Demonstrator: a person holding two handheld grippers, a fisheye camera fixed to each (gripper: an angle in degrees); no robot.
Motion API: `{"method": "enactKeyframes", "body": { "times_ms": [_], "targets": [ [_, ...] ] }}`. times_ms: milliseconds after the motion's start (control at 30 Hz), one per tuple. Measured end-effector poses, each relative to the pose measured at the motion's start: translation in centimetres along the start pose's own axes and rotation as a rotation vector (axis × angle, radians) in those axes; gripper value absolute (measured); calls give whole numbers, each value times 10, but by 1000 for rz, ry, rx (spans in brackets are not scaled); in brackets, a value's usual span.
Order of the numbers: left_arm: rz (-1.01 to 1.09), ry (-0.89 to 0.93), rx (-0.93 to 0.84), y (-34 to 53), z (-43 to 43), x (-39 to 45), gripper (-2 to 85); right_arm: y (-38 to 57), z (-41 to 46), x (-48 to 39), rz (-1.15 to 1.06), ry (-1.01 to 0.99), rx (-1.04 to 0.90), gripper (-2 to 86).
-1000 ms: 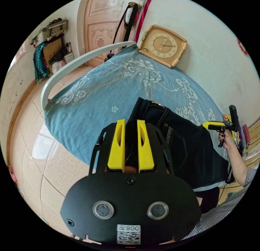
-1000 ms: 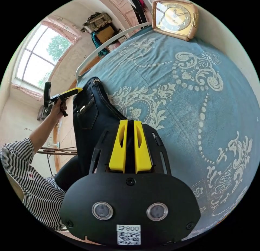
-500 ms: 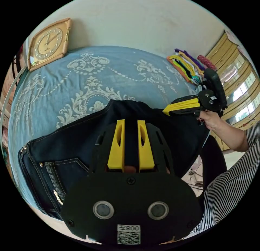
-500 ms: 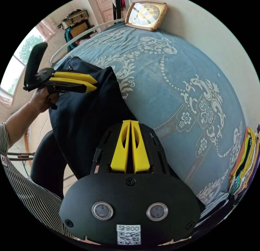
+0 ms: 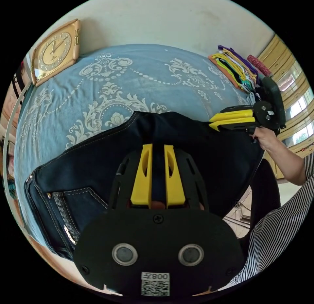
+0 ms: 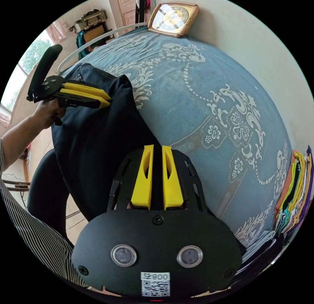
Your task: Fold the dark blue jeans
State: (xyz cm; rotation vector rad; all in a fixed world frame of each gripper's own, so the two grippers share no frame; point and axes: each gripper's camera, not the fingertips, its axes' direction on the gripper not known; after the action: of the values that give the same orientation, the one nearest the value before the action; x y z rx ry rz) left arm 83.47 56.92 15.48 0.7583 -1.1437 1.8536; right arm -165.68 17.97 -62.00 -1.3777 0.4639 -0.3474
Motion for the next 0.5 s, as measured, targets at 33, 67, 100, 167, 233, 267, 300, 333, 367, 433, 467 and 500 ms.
{"method": "enactKeyframes", "body": {
  "times_ms": [33,67,100,167,233,267,300,333,367,433,467,500],
  "targets": [
    [-1,2,25,-3,-1,3,57,6,1,2,0,-9,-12,28],
    [-21,17,23,-11,-2,7,52,12,1,4,-3,-13,-19,20],
    [-38,28,20,-20,-2,12,47,15,0,5,0,-18,-19,16],
    [-47,33,24,-33,-3,20,40,31,-2,14,31,-45,4,10],
    [-56,39,27,-46,-3,30,35,42,6,17,47,-50,-8,8],
    [-65,43,23,-56,-4,37,32,49,16,18,51,-56,-26,7],
    [-79,39,14,-67,-5,45,31,54,19,18,58,-56,-17,7],
    [-86,31,12,-72,-7,49,30,62,19,22,81,-74,-8,6],
    [-81,17,26,-82,-12,61,28,71,17,27,109,-103,3,5],
    [-60,17,50,-95,-22,80,25,90,11,32,142,-125,58,2],
    [-52,26,61,-102,-27,93,24,106,6,33,158,-101,84,1],
    [-44,40,74,-109,-31,107,24,114,3,34,170,-86,89,0]
  ]
}}
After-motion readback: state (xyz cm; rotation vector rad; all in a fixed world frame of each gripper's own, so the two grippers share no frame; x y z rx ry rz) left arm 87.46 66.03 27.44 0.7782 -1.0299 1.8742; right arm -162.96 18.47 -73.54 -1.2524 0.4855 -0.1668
